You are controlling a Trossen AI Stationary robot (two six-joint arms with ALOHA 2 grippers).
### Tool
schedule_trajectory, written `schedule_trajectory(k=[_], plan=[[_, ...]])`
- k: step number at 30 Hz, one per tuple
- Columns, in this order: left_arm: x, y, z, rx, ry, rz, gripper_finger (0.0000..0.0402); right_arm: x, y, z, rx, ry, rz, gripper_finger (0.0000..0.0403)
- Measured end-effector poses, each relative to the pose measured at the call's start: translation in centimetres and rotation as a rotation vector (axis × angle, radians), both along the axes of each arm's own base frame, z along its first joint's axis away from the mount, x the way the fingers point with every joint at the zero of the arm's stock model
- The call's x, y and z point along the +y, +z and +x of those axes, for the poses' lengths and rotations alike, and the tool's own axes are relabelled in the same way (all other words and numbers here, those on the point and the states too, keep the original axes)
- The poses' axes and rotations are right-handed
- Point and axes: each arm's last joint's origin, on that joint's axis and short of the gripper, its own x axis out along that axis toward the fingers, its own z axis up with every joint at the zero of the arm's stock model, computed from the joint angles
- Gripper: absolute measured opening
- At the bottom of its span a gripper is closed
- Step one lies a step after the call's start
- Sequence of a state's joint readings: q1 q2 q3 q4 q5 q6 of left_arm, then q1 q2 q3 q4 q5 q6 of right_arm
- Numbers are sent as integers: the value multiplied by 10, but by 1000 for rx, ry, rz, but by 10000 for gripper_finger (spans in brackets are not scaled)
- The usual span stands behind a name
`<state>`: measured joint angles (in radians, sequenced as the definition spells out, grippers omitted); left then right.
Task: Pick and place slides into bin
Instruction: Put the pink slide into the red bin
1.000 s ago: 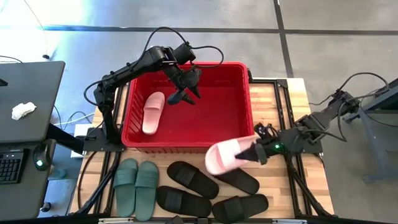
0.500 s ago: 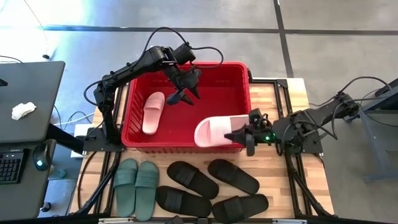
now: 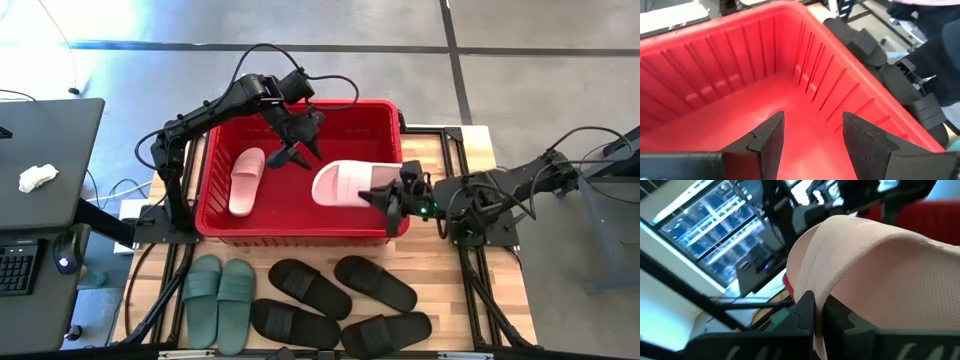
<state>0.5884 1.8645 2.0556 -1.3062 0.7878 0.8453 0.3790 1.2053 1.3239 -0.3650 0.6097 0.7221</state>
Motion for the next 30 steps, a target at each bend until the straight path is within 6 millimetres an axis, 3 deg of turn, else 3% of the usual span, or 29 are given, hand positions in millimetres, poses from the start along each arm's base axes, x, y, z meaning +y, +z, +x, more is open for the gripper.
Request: schedule_trajectory(k=[12,30], plan=[[-4,1,-2,-69,-95,-77,184,-3,1,0,19,-67,-143,0],[-10,-33,-14,189,-75,-145,184,-2,1,-1,29,-58,-160,0]])
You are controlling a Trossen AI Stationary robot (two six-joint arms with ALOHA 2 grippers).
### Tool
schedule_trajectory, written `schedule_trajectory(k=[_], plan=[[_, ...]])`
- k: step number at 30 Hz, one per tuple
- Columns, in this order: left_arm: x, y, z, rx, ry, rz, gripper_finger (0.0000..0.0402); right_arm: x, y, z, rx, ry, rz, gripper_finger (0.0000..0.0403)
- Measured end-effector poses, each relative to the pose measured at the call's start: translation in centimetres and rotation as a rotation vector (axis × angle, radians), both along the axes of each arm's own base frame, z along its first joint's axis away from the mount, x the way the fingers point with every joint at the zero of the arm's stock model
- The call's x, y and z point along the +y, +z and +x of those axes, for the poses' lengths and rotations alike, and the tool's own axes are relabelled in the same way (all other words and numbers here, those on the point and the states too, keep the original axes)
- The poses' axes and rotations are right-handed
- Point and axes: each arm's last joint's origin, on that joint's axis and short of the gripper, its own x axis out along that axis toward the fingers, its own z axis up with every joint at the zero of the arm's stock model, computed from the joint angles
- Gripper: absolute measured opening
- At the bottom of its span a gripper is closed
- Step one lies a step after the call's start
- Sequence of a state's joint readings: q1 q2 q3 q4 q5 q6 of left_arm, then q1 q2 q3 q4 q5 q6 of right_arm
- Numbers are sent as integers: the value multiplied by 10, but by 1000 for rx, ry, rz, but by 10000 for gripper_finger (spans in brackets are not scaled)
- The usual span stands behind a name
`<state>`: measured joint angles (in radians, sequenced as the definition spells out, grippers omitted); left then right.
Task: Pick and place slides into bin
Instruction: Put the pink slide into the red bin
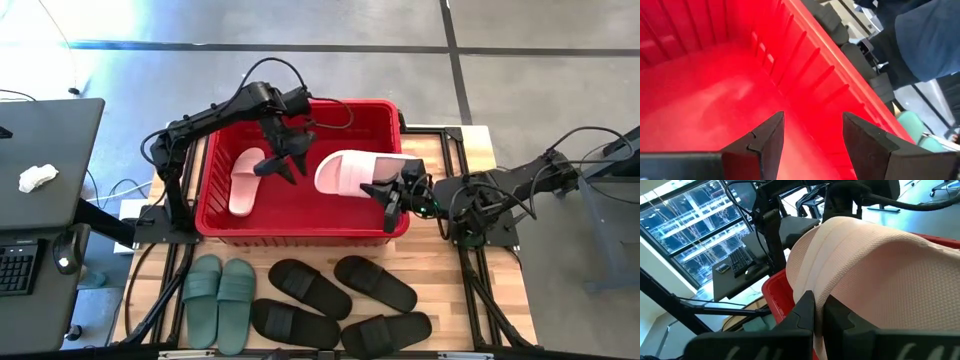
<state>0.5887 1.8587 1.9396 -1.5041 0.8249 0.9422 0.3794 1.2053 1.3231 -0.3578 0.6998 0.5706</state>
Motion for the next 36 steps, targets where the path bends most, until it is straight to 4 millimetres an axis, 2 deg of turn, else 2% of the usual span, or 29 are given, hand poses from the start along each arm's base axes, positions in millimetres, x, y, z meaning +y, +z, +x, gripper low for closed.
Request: schedule_trajectory(k=[5,16,23,31,36], plan=[[-4,9,-7,7,11,36,184,0,0,0,5,1,-4,0],[-14,39,-35,115,182,284,184,0,-1,0,11,1,-6,0],[-25,64,-56,69,267,394,184,0,-1,0,10,-1,0,0],[-43,95,-83,-76,314,488,184,3,-7,6,37,1,-14,0],[-52,90,-100,-118,363,540,184,5,-13,13,60,4,-18,0]])
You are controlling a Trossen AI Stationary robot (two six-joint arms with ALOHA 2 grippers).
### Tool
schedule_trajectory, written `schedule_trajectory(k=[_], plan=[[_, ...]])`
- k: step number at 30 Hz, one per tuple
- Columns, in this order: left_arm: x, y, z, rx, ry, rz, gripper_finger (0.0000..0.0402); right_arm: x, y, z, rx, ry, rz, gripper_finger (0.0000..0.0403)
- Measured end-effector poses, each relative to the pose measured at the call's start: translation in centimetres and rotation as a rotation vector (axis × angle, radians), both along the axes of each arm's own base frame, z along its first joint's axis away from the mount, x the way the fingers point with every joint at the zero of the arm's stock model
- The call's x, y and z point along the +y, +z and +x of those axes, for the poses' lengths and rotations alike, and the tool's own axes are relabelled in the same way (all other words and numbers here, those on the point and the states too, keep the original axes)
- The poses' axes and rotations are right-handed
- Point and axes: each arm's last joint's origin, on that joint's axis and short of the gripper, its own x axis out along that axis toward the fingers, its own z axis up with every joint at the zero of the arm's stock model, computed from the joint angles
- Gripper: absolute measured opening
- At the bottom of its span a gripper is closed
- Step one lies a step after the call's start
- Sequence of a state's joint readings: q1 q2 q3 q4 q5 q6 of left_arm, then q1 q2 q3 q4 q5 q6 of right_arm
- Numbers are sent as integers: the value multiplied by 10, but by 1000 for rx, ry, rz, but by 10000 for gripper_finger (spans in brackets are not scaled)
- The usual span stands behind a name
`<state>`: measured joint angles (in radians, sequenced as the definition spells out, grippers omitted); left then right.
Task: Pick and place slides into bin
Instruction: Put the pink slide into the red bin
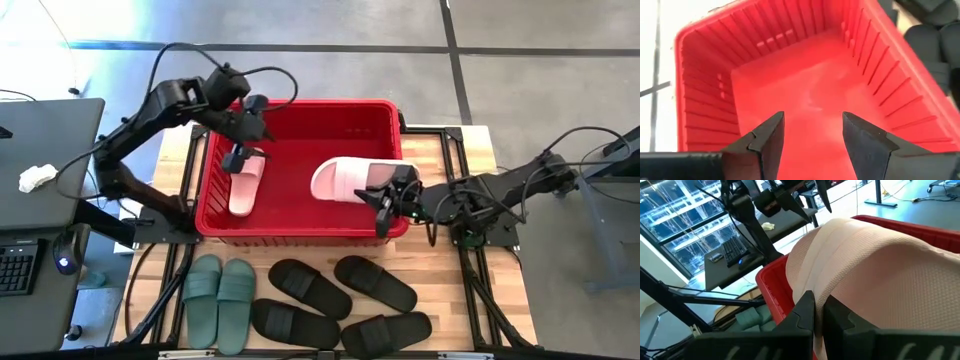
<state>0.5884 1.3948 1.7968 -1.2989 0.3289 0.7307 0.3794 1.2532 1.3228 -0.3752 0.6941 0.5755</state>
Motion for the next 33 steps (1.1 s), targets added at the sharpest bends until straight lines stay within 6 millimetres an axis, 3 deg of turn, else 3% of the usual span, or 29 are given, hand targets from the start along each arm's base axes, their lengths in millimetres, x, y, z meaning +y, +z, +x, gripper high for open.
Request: schedule_trajectory(k=[7,14,26,33], plan=[[-13,-29,-19,-133,45,23,184,-2,-2,4,7,-15,-3,0],[-20,-44,-31,-285,107,49,184,-23,3,13,-40,5,24,0],[-21,-77,-33,-512,217,32,184,-44,4,21,-43,-25,-44,0],[-19,-77,-30,-574,233,21,184,-41,1,47,-107,-9,-127,0]])
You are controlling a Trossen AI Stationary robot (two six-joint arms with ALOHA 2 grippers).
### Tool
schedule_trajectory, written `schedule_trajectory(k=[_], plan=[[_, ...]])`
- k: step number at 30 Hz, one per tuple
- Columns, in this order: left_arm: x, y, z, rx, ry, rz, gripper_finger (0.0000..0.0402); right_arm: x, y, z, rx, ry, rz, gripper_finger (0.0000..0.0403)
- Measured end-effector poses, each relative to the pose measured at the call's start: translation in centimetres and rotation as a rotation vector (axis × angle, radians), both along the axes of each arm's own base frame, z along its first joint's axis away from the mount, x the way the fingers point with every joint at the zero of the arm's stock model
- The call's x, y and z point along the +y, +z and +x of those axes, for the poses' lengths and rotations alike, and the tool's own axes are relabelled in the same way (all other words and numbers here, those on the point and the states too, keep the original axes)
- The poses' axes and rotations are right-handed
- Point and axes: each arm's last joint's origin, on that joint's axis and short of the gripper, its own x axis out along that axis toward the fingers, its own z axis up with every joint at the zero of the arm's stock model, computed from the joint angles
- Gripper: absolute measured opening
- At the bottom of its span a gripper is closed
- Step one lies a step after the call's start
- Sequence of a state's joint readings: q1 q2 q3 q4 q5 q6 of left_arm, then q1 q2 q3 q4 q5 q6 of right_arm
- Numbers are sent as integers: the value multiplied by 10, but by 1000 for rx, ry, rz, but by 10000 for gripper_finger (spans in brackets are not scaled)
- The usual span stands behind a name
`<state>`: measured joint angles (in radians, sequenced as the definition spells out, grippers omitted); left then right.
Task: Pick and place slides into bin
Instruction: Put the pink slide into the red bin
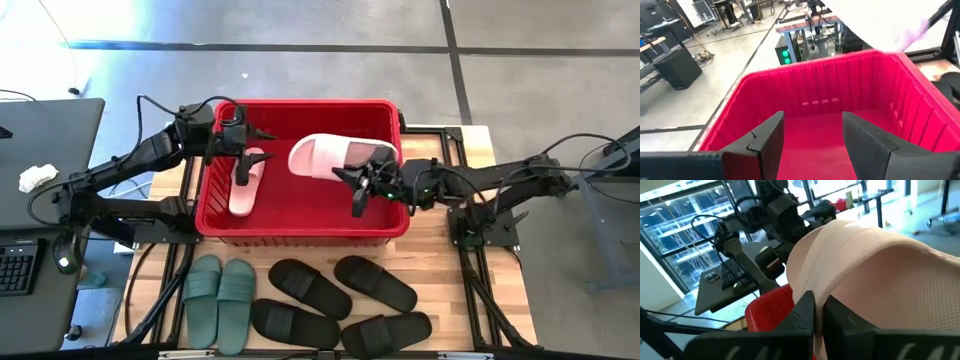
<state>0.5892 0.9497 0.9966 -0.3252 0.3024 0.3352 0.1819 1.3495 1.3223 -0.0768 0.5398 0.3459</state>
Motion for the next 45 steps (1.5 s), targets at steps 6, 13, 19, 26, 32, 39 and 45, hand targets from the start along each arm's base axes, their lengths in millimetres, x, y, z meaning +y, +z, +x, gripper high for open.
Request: schedule_trajectory(k=[6,13,19,26,32,39,45], plan=[[0,3,1,-42,-16,-17,184,-6,5,10,-70,52,-55,0],[0,3,1,-55,6,-61,184,-16,4,12,-62,53,-95,0],[1,4,2,-71,30,-92,184,-21,4,13,-52,92,-109,0],[3,4,11,-125,-82,-183,184,-26,3,13,-18,29,-178,0],[8,0,21,-135,-131,-258,184,-26,2,12,16,15,-242,0],[13,-4,32,-154,-190,-341,184,-27,-5,17,73,-13,-267,0],[15,-5,37,-178,-224,-385,184,-26,-20,32,117,-33,-274,0]])
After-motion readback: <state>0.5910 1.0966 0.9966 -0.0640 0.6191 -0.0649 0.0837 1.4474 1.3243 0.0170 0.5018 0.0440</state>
